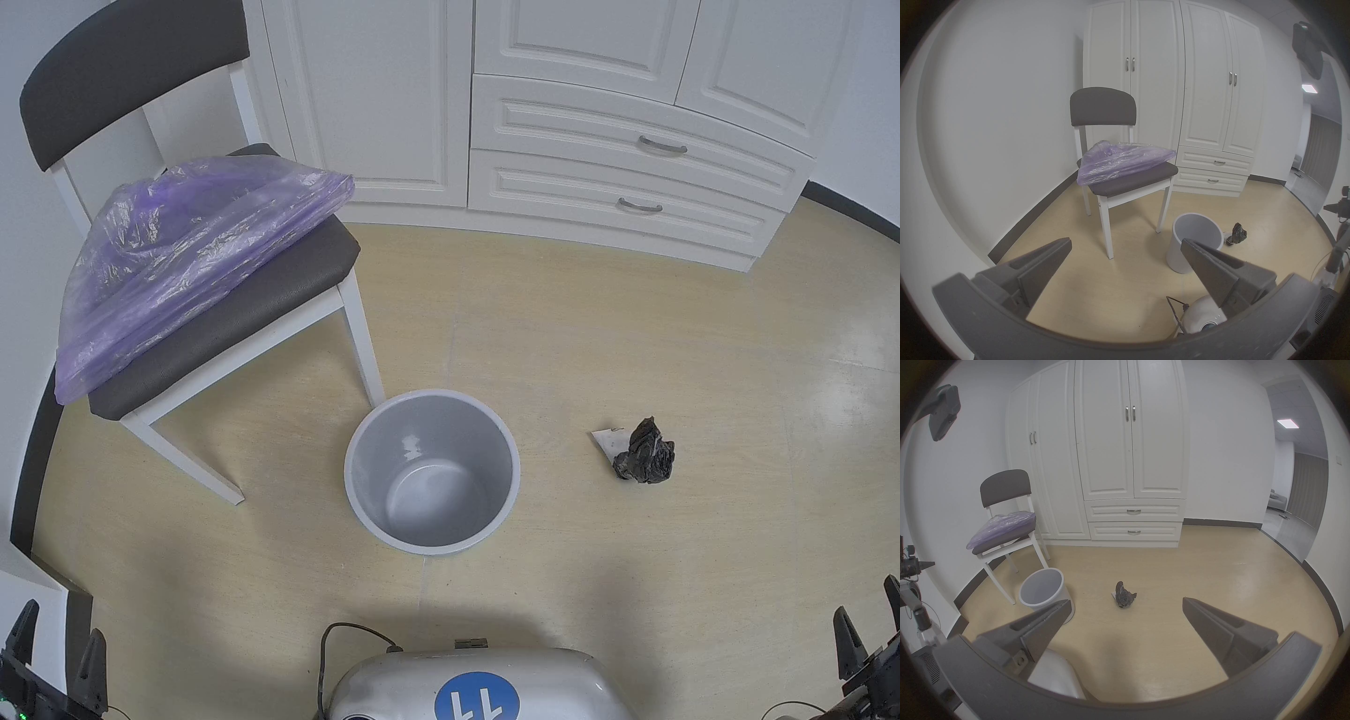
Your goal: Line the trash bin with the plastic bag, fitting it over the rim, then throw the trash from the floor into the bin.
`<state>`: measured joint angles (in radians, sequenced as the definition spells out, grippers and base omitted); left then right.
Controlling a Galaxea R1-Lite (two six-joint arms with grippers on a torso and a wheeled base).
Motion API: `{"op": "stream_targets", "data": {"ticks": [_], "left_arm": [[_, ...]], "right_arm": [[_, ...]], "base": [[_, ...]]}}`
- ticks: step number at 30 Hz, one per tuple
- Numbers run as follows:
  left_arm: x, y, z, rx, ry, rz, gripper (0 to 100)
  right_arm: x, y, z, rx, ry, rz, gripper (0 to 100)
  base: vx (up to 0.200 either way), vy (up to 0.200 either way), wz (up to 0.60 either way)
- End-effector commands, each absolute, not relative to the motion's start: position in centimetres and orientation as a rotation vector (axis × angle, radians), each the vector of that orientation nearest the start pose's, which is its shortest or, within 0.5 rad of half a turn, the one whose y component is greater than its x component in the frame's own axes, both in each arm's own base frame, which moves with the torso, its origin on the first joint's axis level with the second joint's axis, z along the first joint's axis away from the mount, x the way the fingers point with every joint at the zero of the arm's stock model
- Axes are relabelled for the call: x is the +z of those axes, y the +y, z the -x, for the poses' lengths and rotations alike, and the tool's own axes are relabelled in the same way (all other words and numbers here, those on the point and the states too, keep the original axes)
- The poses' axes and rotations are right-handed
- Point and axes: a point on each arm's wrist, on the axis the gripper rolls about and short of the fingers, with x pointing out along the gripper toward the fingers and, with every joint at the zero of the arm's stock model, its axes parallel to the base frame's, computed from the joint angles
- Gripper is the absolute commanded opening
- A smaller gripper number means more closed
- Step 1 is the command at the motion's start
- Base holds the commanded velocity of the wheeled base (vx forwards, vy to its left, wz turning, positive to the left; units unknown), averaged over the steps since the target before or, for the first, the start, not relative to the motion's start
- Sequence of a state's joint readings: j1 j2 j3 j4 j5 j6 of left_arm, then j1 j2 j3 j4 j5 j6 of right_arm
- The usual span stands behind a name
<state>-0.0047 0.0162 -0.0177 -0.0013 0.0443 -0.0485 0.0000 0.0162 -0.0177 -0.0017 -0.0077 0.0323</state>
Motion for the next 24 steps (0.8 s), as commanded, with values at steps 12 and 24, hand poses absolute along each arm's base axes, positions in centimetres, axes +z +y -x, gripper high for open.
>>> {"op": "stream_targets", "data": {"ticks": [12,24], "left_arm": [[7.56,0.11,2.28,0.043,-0.003,0.049,100],[7.56,0.11,2.28,0.043,-0.003,0.049,100]], "right_arm": [[7.58,-0.02,2.28,-0.008,-0.003,-0.032,100],[7.56,-0.02,2.28,-0.008,-0.002,-0.032,100]], "base": [[0.000,0.000,0.00],[0.000,0.000,0.00]]}}
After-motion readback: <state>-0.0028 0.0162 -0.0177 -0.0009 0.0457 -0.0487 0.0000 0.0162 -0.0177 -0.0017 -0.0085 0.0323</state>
